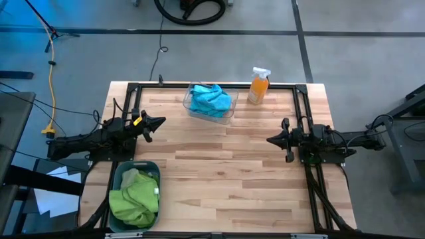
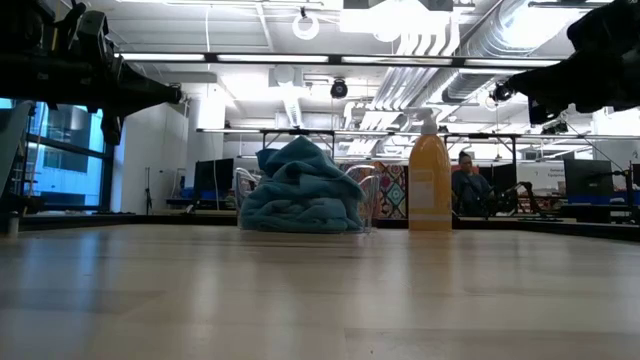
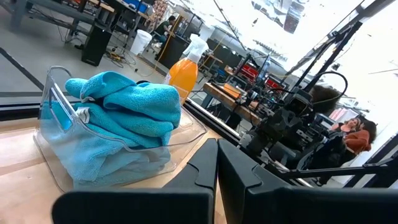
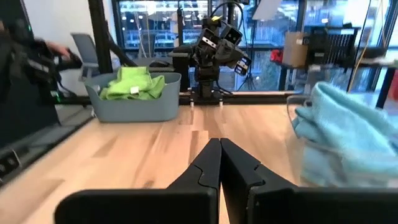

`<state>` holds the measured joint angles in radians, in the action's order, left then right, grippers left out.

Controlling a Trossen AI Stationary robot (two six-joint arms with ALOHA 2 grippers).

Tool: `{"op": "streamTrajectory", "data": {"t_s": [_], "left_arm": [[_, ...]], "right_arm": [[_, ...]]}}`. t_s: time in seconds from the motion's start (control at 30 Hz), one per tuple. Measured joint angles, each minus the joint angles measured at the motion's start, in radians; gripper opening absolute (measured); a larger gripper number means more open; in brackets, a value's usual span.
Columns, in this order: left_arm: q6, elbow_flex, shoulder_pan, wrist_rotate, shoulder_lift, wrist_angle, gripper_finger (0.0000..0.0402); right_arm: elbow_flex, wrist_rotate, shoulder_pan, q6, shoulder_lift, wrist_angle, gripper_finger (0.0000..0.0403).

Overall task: Sort microfiber towel by color & place in baskets
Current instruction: Return to Home Position

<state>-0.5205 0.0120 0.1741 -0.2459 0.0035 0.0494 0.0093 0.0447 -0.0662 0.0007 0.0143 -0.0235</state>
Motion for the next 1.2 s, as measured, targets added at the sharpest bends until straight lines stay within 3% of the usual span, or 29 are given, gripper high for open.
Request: {"op": "streamTrajectory", "data": {"t_s": [0.17, 0.77, 1.0, 1.2], "left_arm": [[0.000, 0.000, 0.000, 0.000, 0.000, 0.000, 0.0000], [0.000, 0.000, -0.002, 0.000, 0.000, 0.000, 0.0000], [0.001, 0.000, -0.086, -0.001, 0.000, 0.000, 0.0000], [0.069, 0.000, -0.135, 0.207, 0.000, -0.026, 0.0000]], "right_arm": [[0.000, 0.000, 0.000, -0.088, 0.000, 0.000, 0.0000], [0.000, 0.000, 0.000, -0.080, 0.000, 0.000, 0.0000], [0.000, 0.000, 0.000, -0.080, 0.000, 0.000, 0.0000], [0.000, 0.001, 0.000, -0.080, 0.000, 0.000, 0.0000]]}}
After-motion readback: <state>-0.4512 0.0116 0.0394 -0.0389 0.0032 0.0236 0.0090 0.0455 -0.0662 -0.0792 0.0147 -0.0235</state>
